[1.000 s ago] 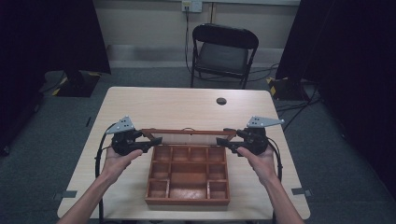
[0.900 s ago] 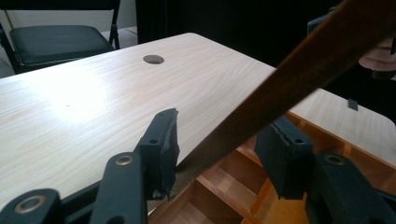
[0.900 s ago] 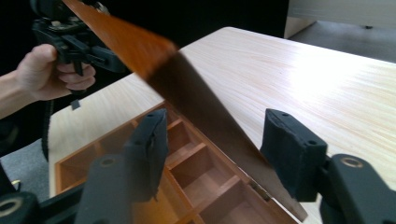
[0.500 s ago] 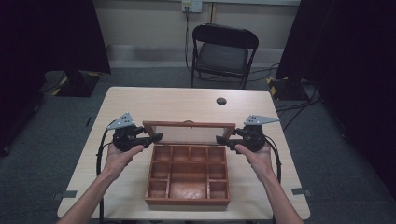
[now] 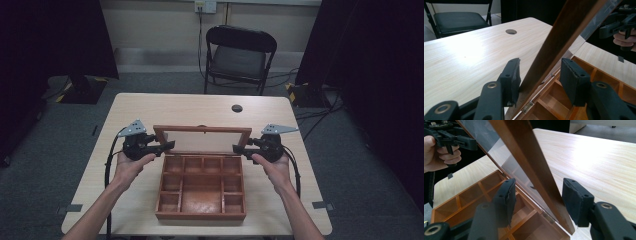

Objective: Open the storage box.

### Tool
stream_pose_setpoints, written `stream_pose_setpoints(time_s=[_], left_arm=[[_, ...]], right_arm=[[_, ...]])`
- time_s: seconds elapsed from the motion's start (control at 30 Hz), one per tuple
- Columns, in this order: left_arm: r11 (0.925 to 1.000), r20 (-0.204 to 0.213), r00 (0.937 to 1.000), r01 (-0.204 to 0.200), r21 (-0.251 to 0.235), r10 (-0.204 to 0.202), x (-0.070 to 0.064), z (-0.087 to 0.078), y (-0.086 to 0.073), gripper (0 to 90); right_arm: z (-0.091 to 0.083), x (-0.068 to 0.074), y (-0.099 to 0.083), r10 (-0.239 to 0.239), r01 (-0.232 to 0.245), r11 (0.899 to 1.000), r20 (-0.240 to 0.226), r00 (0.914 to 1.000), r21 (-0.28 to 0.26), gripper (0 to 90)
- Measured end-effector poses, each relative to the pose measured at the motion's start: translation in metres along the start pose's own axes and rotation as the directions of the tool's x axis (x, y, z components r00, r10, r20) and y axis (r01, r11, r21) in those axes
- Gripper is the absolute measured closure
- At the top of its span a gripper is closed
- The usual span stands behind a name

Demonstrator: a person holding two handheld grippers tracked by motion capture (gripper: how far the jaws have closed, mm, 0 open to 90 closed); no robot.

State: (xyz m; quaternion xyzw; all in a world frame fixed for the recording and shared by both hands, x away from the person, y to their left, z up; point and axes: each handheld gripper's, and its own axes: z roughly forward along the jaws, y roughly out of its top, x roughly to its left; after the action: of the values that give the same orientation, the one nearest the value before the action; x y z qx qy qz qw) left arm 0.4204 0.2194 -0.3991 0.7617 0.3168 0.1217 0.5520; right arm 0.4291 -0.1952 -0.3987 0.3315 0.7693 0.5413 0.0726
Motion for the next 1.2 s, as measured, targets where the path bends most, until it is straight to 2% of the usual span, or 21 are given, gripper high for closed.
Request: stream_pose_setpoints(time_s=[0.13,0.43,0.63,0.93,1.2], left_arm=[[1.0000,-0.001,1.0000,0.004,-0.003,-0.004,0.002,0.002,0.000,51.1],[1.0000,-0.015,0.9999,0.004,0.009,-0.003,0.006,0.006,-0.001,51.9],[0.9997,-0.018,0.9998,0.007,0.022,-0.007,0.009,0.009,-0.003,51.9],[0.9996,-0.020,0.9995,0.026,0.015,-0.026,0.011,0.013,-0.007,50.9],[0.9994,-0.038,0.9989,0.027,0.022,-0.026,0.014,0.017,-0.011,53.4]], right_arm=[[0.003,-0.003,0.000,0.000,0.000,1.000,0.006,1.0000,0.006,45.6],[0.015,-0.010,-0.002,0.008,-0.008,1.000,-0.002,1.0000,0.006,53.0],[0.015,-0.012,-0.001,0.002,-0.002,1.000,0.003,1.0000,0.008,54.2],[0.017,-0.014,0.001,-0.006,0.006,1.000,0.010,0.9999,0.009,55.3],[0.019,-0.016,0.001,-0.005,0.005,1.000,0.014,0.9999,0.002,54.5]])
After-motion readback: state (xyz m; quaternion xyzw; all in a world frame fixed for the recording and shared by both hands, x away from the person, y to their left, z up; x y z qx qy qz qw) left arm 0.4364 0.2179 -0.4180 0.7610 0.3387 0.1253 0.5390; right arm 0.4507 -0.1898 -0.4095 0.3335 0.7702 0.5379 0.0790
